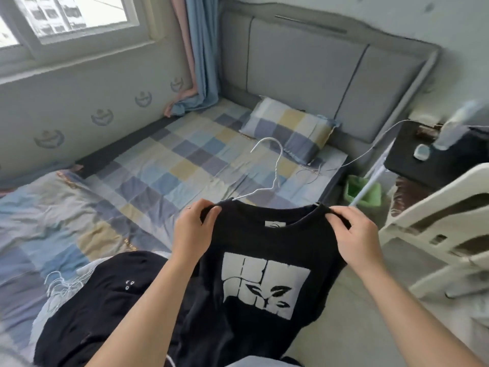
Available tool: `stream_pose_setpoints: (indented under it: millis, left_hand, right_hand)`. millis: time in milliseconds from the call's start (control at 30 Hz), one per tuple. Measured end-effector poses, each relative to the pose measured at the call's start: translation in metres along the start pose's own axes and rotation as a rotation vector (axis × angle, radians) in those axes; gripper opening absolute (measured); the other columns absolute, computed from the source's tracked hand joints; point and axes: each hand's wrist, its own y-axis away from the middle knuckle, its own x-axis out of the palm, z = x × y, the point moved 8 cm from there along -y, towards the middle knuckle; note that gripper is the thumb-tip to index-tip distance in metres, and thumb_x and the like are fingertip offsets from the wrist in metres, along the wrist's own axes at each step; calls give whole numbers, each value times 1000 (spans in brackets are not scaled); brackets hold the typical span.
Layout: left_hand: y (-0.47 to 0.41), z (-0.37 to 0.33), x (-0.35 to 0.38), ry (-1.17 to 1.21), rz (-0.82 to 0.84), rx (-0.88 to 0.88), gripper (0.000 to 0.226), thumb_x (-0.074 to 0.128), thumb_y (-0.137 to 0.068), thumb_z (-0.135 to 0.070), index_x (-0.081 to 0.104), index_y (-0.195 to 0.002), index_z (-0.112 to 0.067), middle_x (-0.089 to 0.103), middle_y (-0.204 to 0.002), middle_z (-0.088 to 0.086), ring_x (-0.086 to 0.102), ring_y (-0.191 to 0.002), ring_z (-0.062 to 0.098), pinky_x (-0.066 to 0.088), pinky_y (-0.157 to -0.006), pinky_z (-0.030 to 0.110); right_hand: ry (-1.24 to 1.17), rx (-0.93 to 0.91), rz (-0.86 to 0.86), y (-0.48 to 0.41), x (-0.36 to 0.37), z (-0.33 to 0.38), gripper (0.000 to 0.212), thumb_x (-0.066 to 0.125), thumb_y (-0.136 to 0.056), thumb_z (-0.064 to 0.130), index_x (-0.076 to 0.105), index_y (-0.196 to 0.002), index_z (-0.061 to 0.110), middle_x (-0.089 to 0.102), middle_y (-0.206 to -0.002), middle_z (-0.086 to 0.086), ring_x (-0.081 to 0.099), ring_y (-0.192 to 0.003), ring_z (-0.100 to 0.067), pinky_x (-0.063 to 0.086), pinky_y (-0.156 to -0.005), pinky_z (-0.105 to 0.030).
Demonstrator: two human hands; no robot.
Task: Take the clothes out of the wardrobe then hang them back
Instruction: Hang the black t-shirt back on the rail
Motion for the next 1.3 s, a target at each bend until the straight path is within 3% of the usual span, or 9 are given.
stream_pose_setpoints:
  millis: [100, 300, 500, 633, 733, 900, 1067, 1167, 1300]
  left_hand:
    - [-4, -65, 67, 7, 52, 50, 12, 58, -99, -35, 65, -97, -25, 63, -90, -12, 56, -91, 12, 44, -79, 30]
    - [-4, -190, 206, 42, 186, 189, 13, 56, -100, -38, 64, -97, -28, 64, -91, -12, 59, -90, 15, 49, -80, 38]
    - [13, -322, 329, 100, 378, 368, 12, 58, -99, -36, 64, -96, -27, 63, -89, -13, 58, -88, 11, 47, -75, 34]
    - [26, -415, 405, 120, 462, 541, 11, 55, -100, -38, 61, -96, -29, 62, -91, -12, 57, -91, 15, 44, -77, 32]
    - [38, -482, 461, 154, 526, 640, 9, 53, -100, -41, 57, -95, -35, 60, -93, -15, 55, -95, 15, 46, -89, 42]
    - [63, -602, 547, 280, 630, 777, 18, 53, -100, -42, 63, -101, -27, 63, -98, -10, 56, -97, 18, 47, -90, 46]
    - [103, -729, 614, 440, 792, 902, 20, 52, -100, -43, 60, -95, -26, 63, -92, -10, 59, -90, 18, 49, -88, 47]
    - [131, -807, 643, 523, 886, 980, 23, 49, -100, -45, 58, -94, -25, 63, -89, -11, 60, -86, 16, 51, -84, 47]
    - [170, -906, 665, 657, 954, 1094, 23, 50, -100, -43, 55, -90, -23, 63, -87, -7, 60, -85, 21, 50, -81, 45]
  right_hand:
    - [20, 14, -79, -10, -74, -45, 12, 66, -92, 14, 73, -102, 13, 66, -91, 10, 60, -89, -2, 46, -87, -23]
    - [110, 92, -272, -11, -219, -135, 19, 66, -92, 14, 73, -109, 9, 68, -98, 3, 59, -91, -6, 36, -81, 1]
    - [215, 208, -463, 16, -357, -202, 20, 66, -92, 18, 72, -109, 8, 68, -101, 4, 63, -98, -12, 47, -89, -25]
    - [316, 246, -614, 35, -443, -222, 18, 69, -90, 15, 73, -107, 9, 69, -98, 6, 64, -95, -13, 47, -89, -26]
    - [369, 304, -717, 47, -506, -233, 17, 69, -90, 16, 74, -105, 12, 70, -97, 8, 65, -93, -13, 48, -87, -26]
    - [416, 420, -858, 61, -602, -239, 15, 64, -94, 21, 73, -106, 21, 65, -97, 18, 59, -92, 3, 42, -84, -10]
    - [711, 446, -1013, 75, -688, -206, 13, 64, -93, 22, 74, -103, 22, 62, -87, 20, 62, -81, -6, 49, -72, -23]
    - [872, 496, -1059, 78, -736, -183, 10, 63, -93, 22, 72, -96, 25, 62, -81, 15, 61, -79, -9, 51, -74, -36]
    - [998, 616, -1101, 79, -793, -148, 12, 61, -94, 23, 71, -92, 30, 67, -85, 16, 62, -84, -7, 50, -80, -34]
